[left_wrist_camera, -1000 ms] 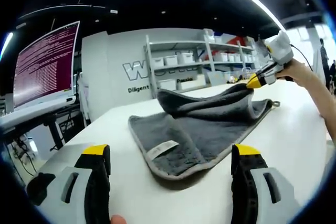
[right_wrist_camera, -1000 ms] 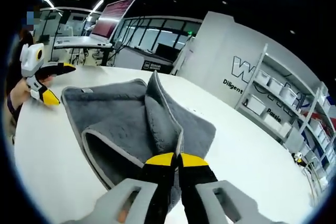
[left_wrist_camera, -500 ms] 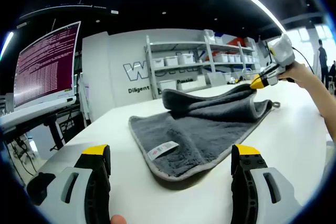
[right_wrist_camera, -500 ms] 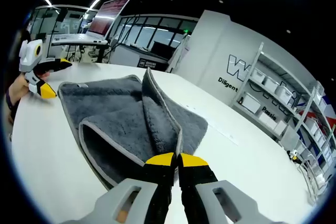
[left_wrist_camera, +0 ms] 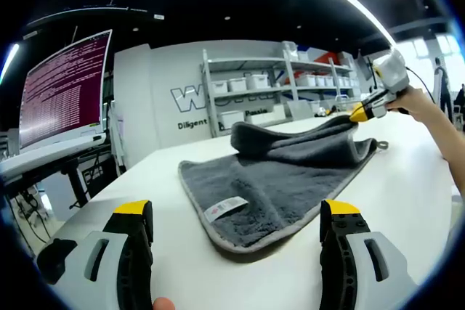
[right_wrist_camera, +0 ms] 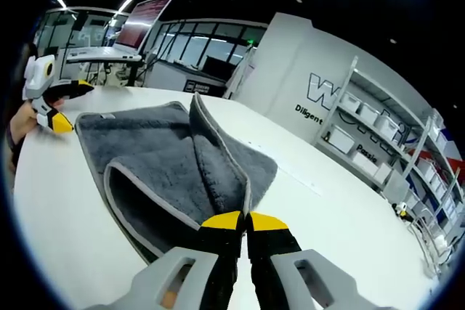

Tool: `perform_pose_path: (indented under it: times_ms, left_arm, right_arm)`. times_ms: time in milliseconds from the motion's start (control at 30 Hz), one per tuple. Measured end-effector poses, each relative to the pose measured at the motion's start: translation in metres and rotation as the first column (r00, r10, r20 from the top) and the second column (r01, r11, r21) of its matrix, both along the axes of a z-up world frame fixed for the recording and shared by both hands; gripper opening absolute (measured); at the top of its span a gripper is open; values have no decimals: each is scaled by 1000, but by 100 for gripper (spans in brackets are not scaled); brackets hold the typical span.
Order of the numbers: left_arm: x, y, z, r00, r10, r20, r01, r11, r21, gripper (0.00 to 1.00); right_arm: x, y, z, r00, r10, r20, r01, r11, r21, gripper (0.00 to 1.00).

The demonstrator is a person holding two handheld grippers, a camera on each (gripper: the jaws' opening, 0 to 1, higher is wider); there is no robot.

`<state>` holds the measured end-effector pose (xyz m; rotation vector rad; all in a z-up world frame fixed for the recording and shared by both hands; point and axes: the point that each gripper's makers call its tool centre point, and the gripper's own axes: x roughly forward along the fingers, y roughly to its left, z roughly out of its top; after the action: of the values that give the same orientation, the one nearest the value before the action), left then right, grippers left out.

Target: Open the folded towel by lifting each exposed corner and separating the folded layers until the towel lies flat within the target outline without major curled edges

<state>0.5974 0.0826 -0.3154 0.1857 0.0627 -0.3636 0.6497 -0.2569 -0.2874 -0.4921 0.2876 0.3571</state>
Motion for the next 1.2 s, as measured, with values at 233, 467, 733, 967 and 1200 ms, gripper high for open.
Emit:
perform_pose_path:
  times_ms: [233, 467, 733, 967, 1200]
  left_arm:
    - [0, 0, 0, 1000, 1, -1, -1, 1000, 1, 93]
    - [1, 0, -1, 1000, 2, -2, -2, 1000, 2, 93]
    - [1, 0, -1, 1000, 3, -3, -3, 1000, 3, 93]
    - [1, 1, -1, 1000, 4, -4, -4, 1000, 6, 93]
    - [1, 0, -1, 1000, 5, -4, -5, 1000, 6, 93]
  right_arm:
    - [0, -10, 1, 1000, -20, 5, 20, 1000, -2, 0]
    - [-1, -21, 0, 999, -40, 10, 40, 999, -4, 0]
    - [-1, -33, 4, 998, -65, 26, 65, 998, -5, 0]
    - [-2, -40, 3, 996, -81, 28, 81, 997, -2, 0]
    - [-3, -42, 4, 995, -89, 36, 90, 996, 1, 0]
